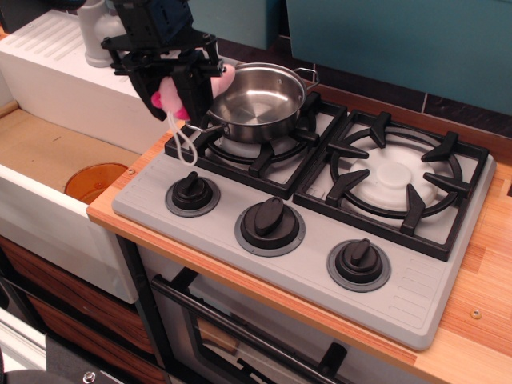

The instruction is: Put stuffedpig in pan

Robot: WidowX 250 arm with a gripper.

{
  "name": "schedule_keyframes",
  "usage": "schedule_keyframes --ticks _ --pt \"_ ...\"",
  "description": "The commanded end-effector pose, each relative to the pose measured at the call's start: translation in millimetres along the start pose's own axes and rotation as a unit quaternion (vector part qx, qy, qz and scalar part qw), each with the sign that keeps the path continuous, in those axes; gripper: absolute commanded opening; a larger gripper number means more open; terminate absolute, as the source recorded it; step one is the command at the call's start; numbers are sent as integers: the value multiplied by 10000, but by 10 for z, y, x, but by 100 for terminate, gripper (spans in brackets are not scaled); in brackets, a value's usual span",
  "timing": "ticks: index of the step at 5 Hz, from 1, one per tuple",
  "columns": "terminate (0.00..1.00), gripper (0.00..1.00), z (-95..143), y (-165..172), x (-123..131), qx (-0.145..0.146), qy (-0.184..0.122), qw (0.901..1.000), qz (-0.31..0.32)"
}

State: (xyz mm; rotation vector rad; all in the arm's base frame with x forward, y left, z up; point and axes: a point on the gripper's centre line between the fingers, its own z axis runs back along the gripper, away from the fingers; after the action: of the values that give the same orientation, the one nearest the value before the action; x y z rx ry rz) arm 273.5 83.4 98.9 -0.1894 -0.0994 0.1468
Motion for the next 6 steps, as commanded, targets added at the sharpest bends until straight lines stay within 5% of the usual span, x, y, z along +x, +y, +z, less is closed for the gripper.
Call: schedule_keyframes --ticks 1,4,5,6 --pt "0 0 109 60 464 -78 -239 9995 -202" --pt "0 0 160 -30 883 27 -29 9994 -356" --pt "0 100 160 -49 915 186 14 9987 -483" --pt "0 100 177 -10 919 261 45 9980 -580"
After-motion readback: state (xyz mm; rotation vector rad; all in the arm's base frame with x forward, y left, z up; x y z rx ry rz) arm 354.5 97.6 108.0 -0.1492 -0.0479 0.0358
